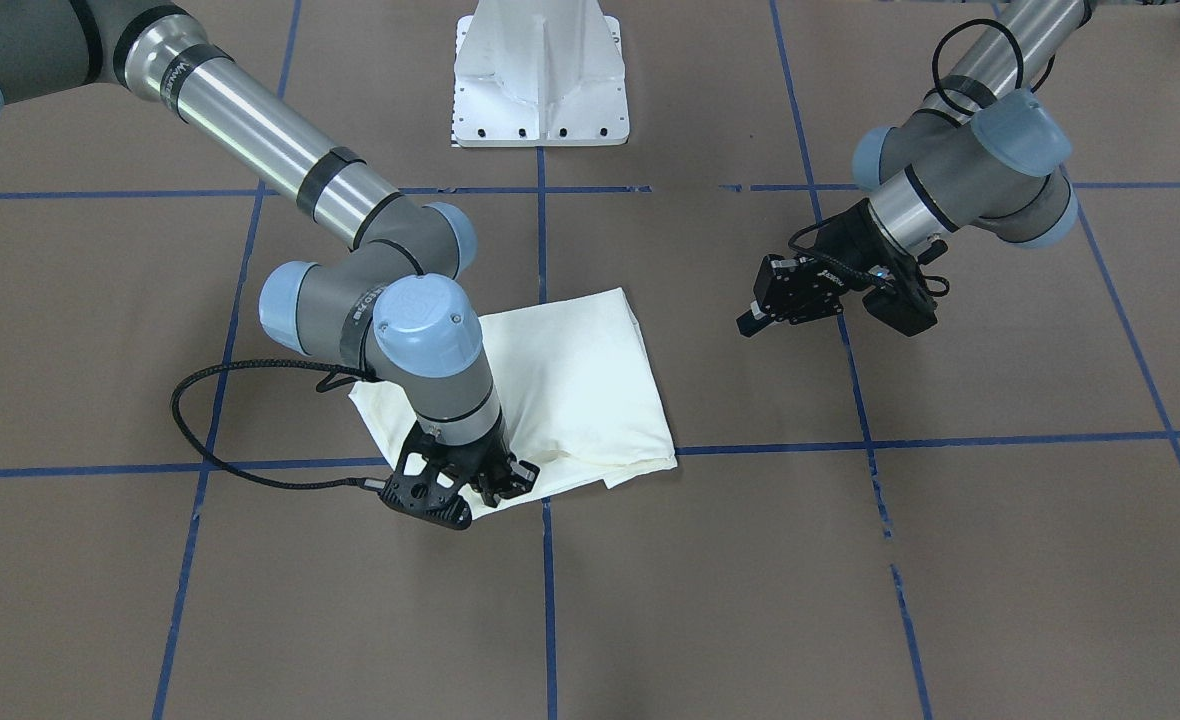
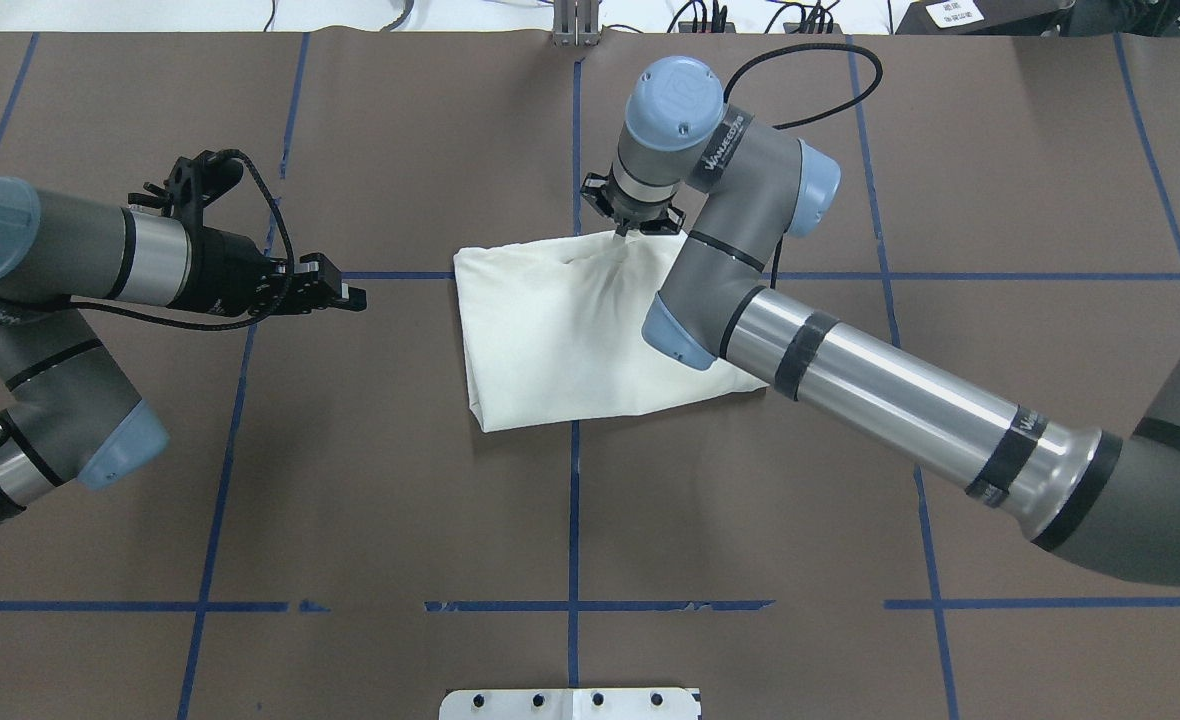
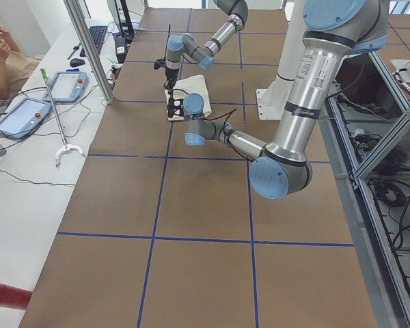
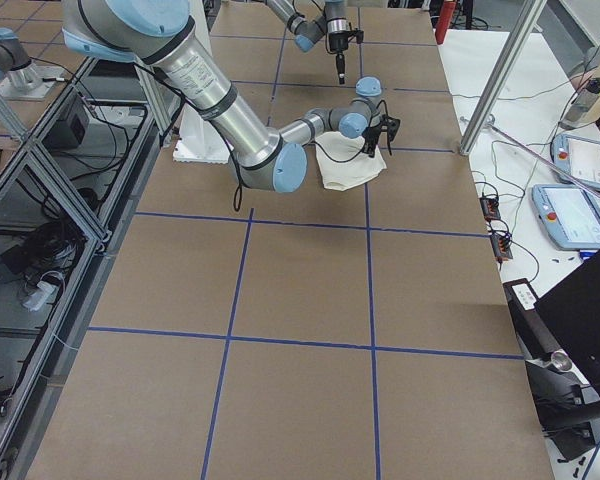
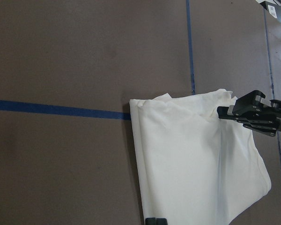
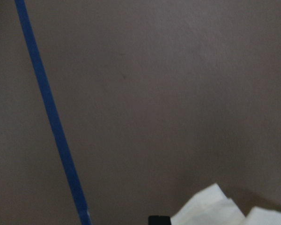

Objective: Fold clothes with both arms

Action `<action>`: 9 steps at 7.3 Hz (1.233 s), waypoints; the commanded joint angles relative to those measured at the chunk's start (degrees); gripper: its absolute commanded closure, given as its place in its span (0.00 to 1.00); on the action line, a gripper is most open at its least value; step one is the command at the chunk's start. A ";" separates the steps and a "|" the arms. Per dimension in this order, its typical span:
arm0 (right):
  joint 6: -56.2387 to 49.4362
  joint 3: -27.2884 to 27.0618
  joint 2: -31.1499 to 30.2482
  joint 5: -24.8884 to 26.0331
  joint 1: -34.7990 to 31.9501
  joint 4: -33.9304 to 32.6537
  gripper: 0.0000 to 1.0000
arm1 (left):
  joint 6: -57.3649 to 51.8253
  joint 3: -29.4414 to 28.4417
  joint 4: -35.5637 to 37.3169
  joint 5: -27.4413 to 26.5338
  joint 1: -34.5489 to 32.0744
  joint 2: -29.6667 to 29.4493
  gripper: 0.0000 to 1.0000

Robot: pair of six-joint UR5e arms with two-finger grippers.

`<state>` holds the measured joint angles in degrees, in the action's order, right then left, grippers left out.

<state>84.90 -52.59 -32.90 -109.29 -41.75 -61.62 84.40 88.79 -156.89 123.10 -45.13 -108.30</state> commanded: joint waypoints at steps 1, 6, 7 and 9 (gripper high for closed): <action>-2.71 2.67 1.97 -6.07 -6.12 0.98 1.00 | 0.15 -0.20 0.09 -0.32 -0.13 -0.07 1.00; -27.01 -30.82 -32.06 -17.61 -23.69 -2.27 1.00 | -38.78 -3.89 4.55 2.40 -20.13 12.82 1.00; -34.81 -41.78 -42.49 -20.58 -29.12 -5.76 1.00 | -46.79 -3.72 6.57 4.41 -26.00 14.68 1.00; -56.67 -55.03 -54.68 -22.19 -39.67 -18.30 1.00 | -68.19 -2.23 22.57 5.13 -37.78 14.35 1.00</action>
<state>41.52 -99.56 -80.07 -130.36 -74.78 -72.61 30.26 85.63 -144.35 127.64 -75.46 -94.12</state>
